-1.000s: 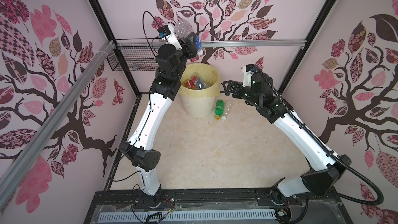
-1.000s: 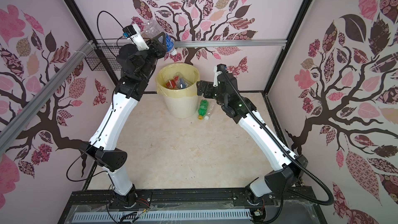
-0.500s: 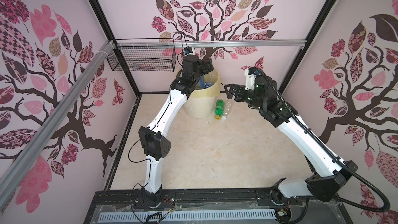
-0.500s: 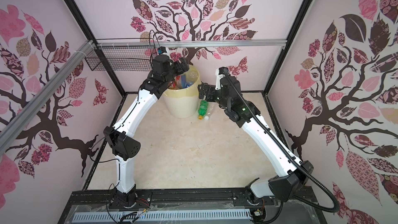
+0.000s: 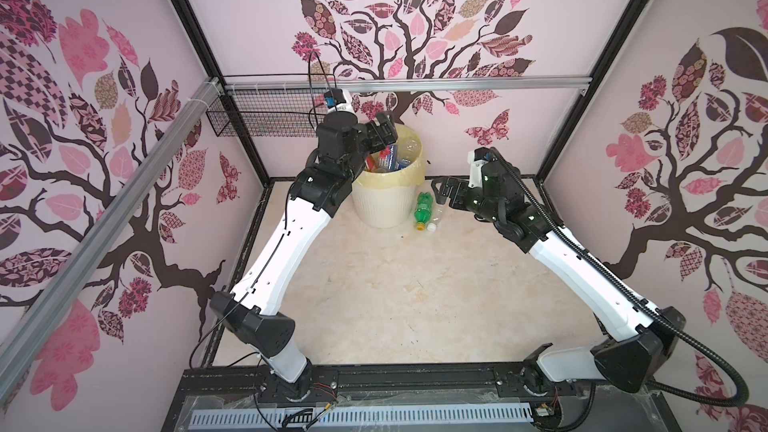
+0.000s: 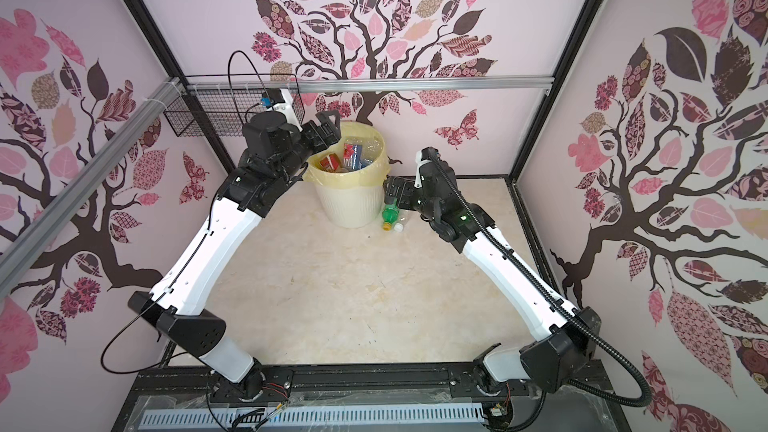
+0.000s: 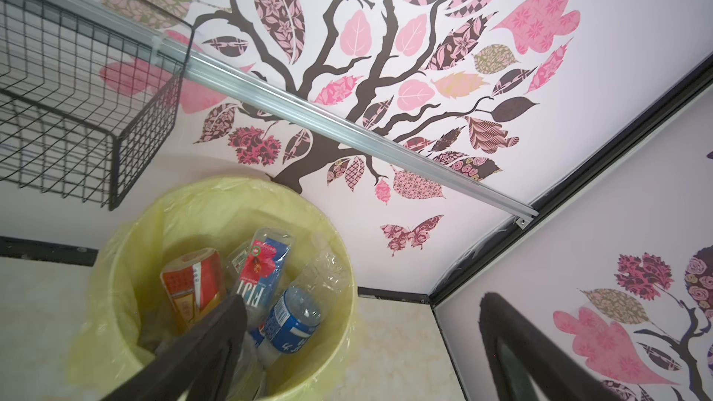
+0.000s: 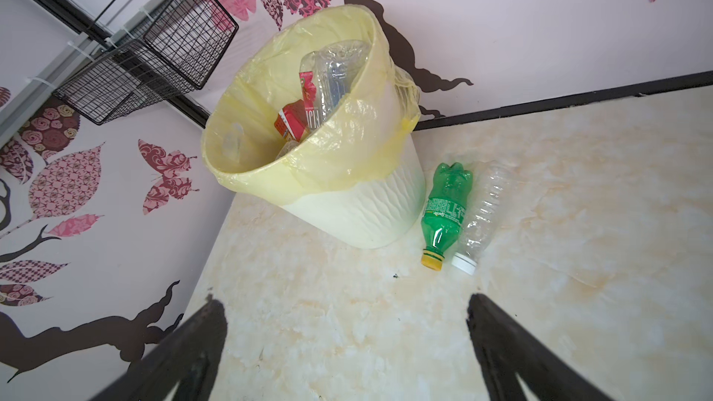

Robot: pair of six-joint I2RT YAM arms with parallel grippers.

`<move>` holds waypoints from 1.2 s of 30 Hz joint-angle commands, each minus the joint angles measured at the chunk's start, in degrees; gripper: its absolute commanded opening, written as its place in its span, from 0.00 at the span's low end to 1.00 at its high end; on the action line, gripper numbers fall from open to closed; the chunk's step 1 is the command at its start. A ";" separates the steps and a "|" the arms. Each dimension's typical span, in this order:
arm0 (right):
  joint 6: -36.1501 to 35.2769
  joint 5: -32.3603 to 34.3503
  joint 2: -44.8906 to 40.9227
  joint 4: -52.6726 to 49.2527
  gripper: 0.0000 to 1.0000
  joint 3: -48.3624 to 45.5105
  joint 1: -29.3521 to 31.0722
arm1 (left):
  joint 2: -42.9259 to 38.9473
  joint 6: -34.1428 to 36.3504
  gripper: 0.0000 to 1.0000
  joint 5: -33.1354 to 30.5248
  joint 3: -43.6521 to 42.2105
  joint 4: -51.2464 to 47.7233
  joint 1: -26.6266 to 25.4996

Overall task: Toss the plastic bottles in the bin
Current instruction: 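Lower both grippers back toward the green and clear bottles on the table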

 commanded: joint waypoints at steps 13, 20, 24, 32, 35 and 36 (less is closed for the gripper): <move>5.32 6.54 7.35 -7.35 1.00 1.19 -2.35 | -18.90 -3.21 0.97 3.95 -29.94 -5.27 -1.34; 6.91 3.40 13.76 -5.54 0.99 -0.82 -6.54 | -20.45 -5.01 0.97 9.20 -39.09 -5.11 -1.76; 7.02 1.39 20.00 -4.55 0.99 1.25 -8.73 | -19.51 -5.56 0.97 12.64 -43.60 -4.24 -1.80; 7.39 -1.14 34.85 -4.75 1.00 11.78 -11.38 | -17.37 -5.01 0.97 17.72 -49.00 -3.78 -1.85; 7.58 -1.88 39.91 -4.52 0.98 16.58 -12.04 | -16.65 -4.16 0.97 18.07 -49.32 -4.18 -1.78; 7.63 -2.02 41.73 -4.55 0.98 18.32 -12.23 | -16.45 -3.75 0.97 18.07 -49.31 -4.38 -1.78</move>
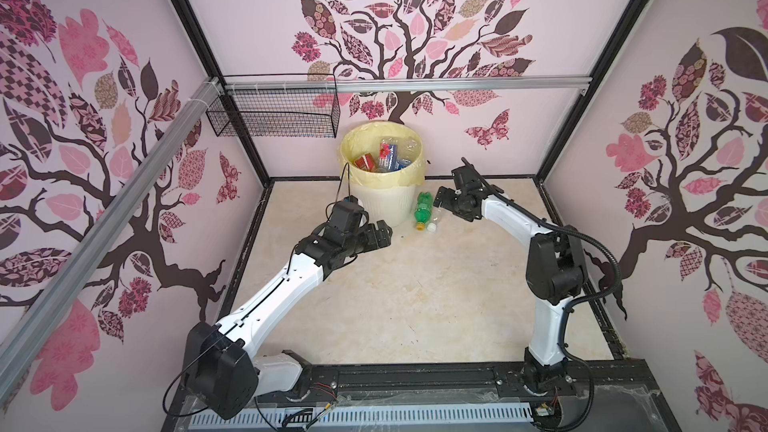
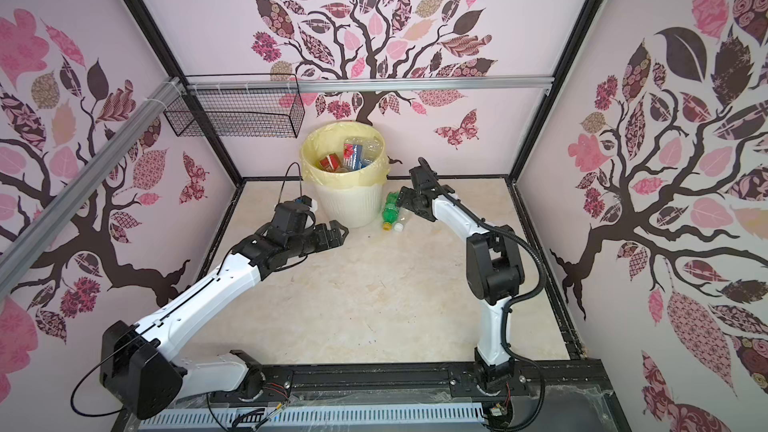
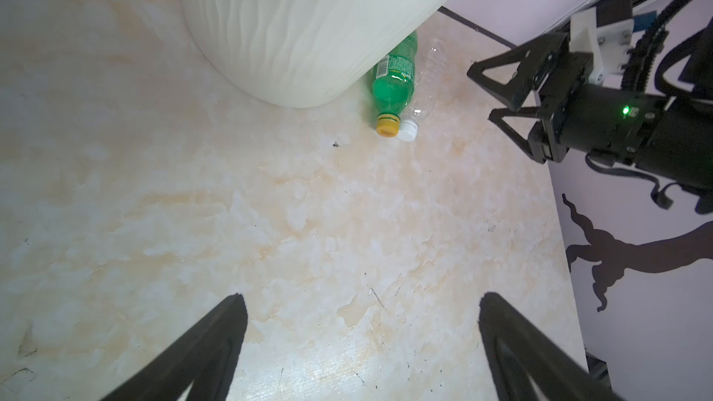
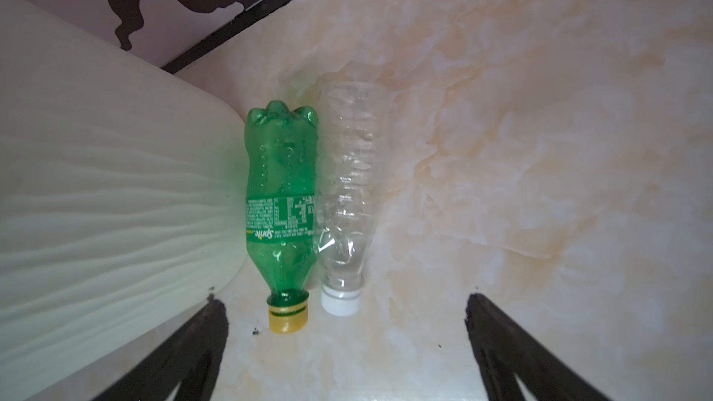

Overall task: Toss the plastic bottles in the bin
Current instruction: 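Lower both grippers back toward the green and clear bottles on the table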

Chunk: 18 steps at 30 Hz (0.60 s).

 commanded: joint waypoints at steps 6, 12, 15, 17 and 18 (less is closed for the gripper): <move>0.97 -1.14 15.06 -3.05 0.97 16.84 -1.97 | 1.87 3.48 0.97 1.23 -0.24 -0.08 -0.20; -0.93 -1.22 27.10 -8.05 0.94 33.07 -2.23 | 3.25 5.11 0.97 0.95 0.13 -0.58 -0.13; -1.14 -1.23 32.31 -11.61 0.93 41.02 -2.35 | 3.85 5.96 0.97 -0.01 0.58 -1.17 -0.12; -1.21 -1.59 34.25 -12.63 0.92 43.27 -2.33 | 4.29 6.50 0.97 -0.36 0.94 -1.69 -0.02; -0.91 -1.55 34.68 -12.85 0.91 43.36 -2.33 | 4.53 6.65 0.97 -0.51 1.14 -1.91 0.08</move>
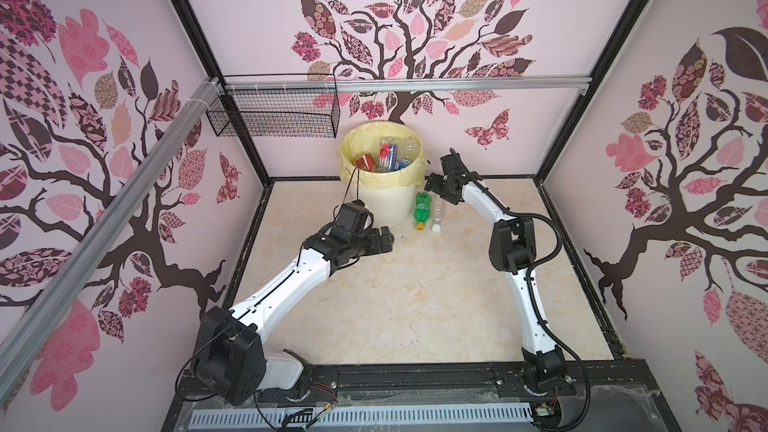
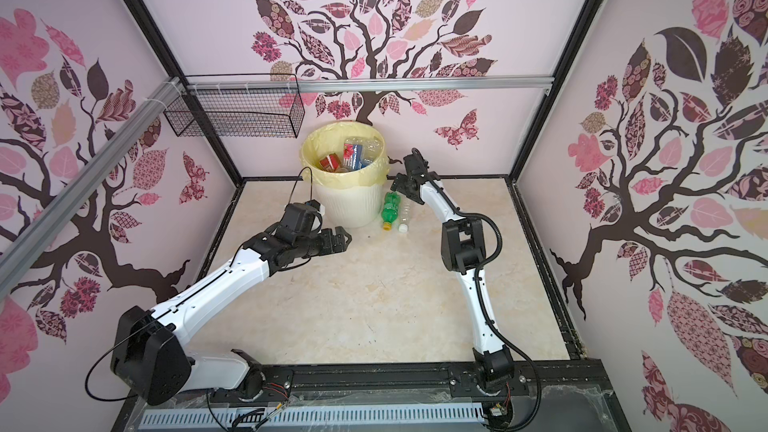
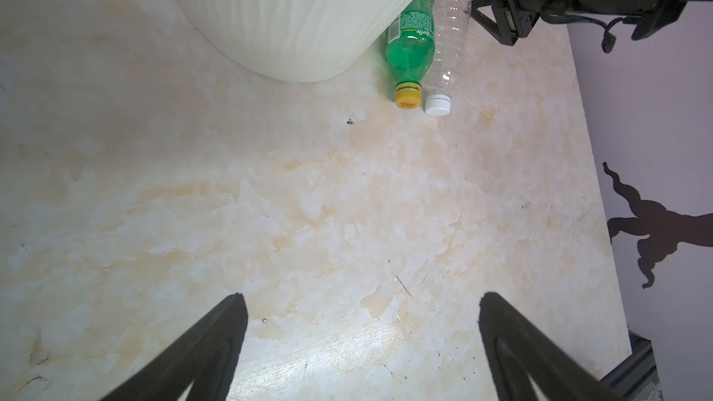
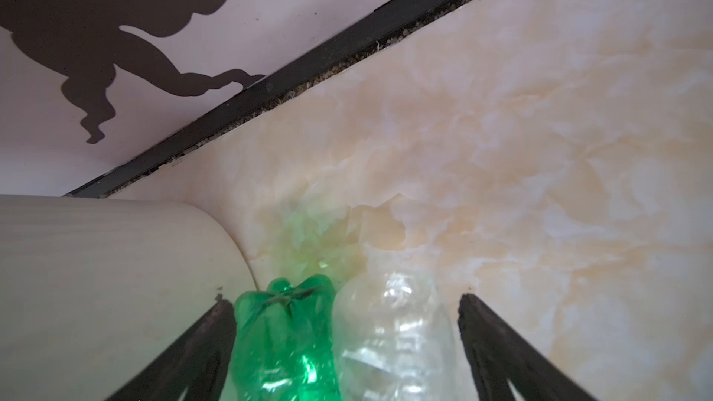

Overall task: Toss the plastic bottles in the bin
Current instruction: 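Lower both grippers back toward the green and clear bottles on the table, then close the right gripper on the clear bottle's base and lift it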

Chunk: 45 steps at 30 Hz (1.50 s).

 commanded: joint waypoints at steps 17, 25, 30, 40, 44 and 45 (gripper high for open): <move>0.57 -6.94 1.73 -1.66 0.83 -4.03 0.40 | 3.15 2.40 0.97 -1.41 2.81 -1.39 0.49; 1.45 -9.23 -2.17 -0.60 0.81 -10.15 2.46 | 2.78 1.48 0.97 -1.41 1.92 -1.66 0.65; 2.10 -10.18 -5.61 1.12 0.78 -15.70 3.65 | 1.90 0.95 0.97 -1.41 1.37 -1.66 0.70; 3.49 -10.84 -13.52 3.78 0.72 -25.88 5.41 | -0.62 -0.57 0.97 -1.06 -1.14 -1.40 0.70; 4.45 -11.18 -16.67 4.57 0.72 -30.39 6.22 | -1.29 -1.19 0.97 -0.19 -2.33 -0.79 0.66; 4.78 -11.31 -17.45 4.80 0.72 -31.58 6.44 | -1.31 -1.39 0.97 -0.03 -2.38 -0.95 0.65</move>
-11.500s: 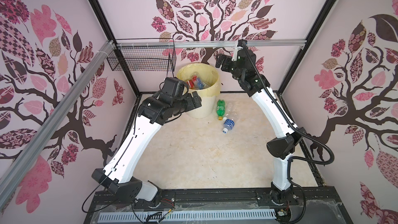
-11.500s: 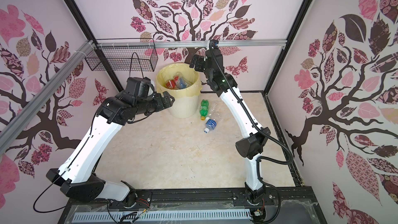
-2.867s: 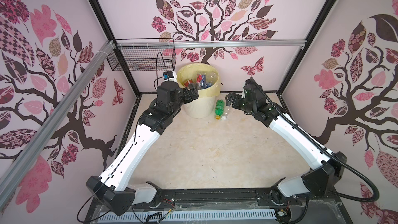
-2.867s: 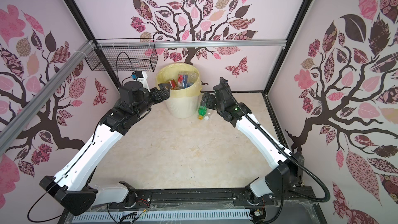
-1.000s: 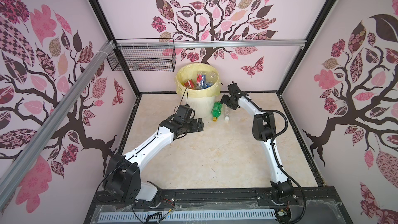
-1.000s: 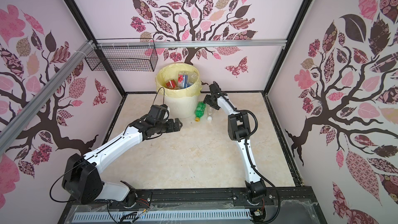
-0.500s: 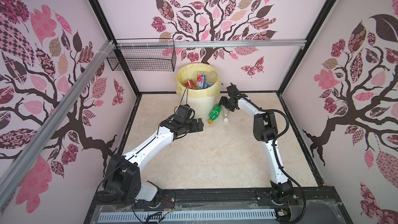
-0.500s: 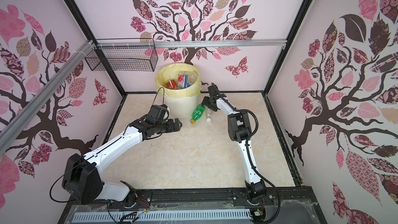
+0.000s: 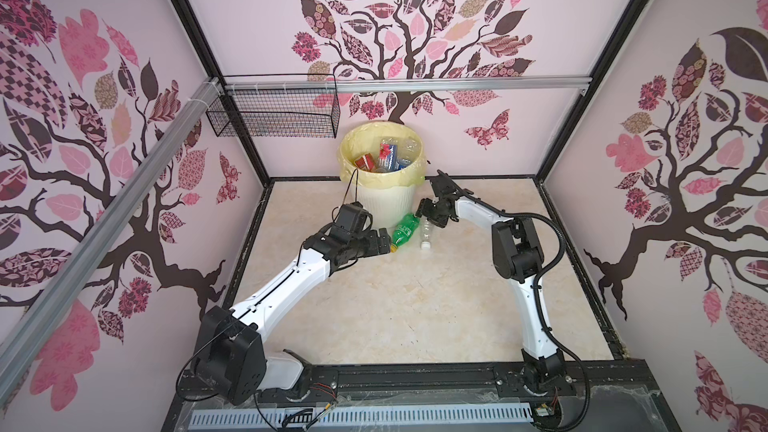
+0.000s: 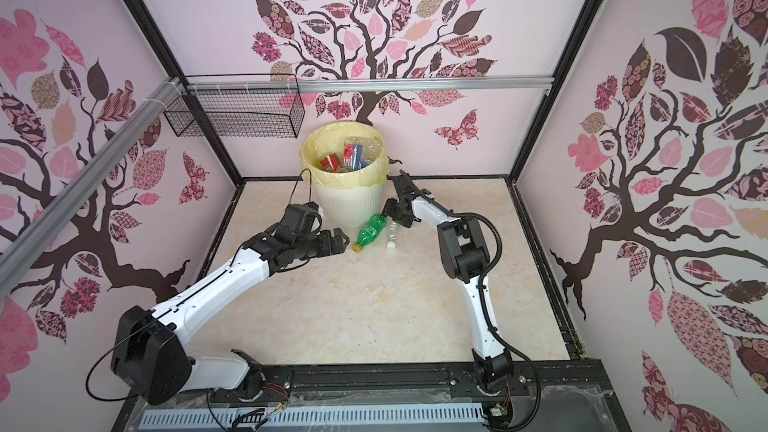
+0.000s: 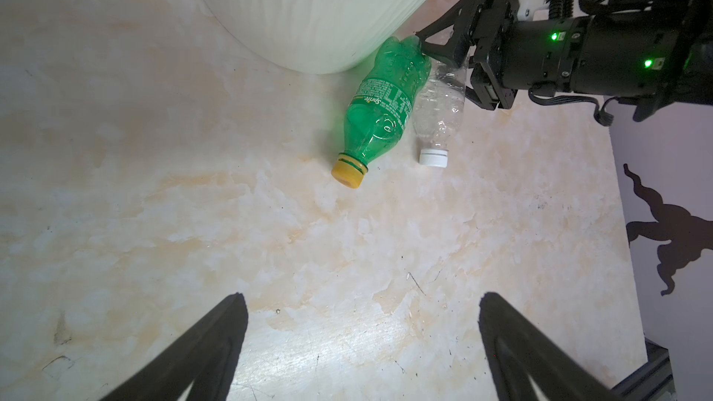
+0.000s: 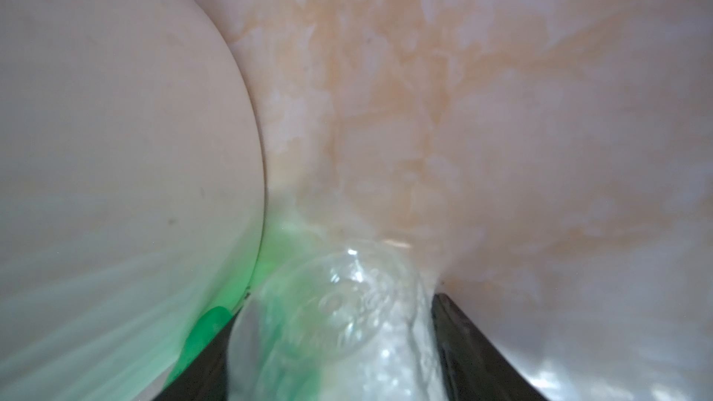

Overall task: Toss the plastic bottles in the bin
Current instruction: 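Close the right gripper on the clear bottle's base and lift it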

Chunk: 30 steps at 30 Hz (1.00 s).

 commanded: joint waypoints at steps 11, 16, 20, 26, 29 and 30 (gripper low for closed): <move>3.11 -0.96 -13.26 0.85 0.71 -15.05 1.56 | -3.30 -1.38 0.97 2.64 -4.97 -0.91 0.23; 1.57 0.65 -15.66 0.60 0.67 -18.12 1.54 | -4.83 -2.18 0.97 2.93 -5.99 -1.83 0.21; 1.18 1.55 -17.47 0.73 0.61 -20.10 1.51 | -5.86 -2.21 0.97 2.58 -5.82 -3.28 0.21; 0.13 2.86 -20.65 -0.13 0.56 -21.54 1.49 | -6.59 -1.80 0.97 3.58 -5.81 -4.11 -0.03; 0.02 3.19 -23.20 -0.44 0.54 -22.51 1.51 | -7.20 -1.75 0.97 4.72 -6.06 -3.91 -0.59; 0.08 3.39 -24.48 0.40 0.54 -23.50 1.51 | -7.43 -1.72 0.97 5.07 -6.26 -3.48 -0.99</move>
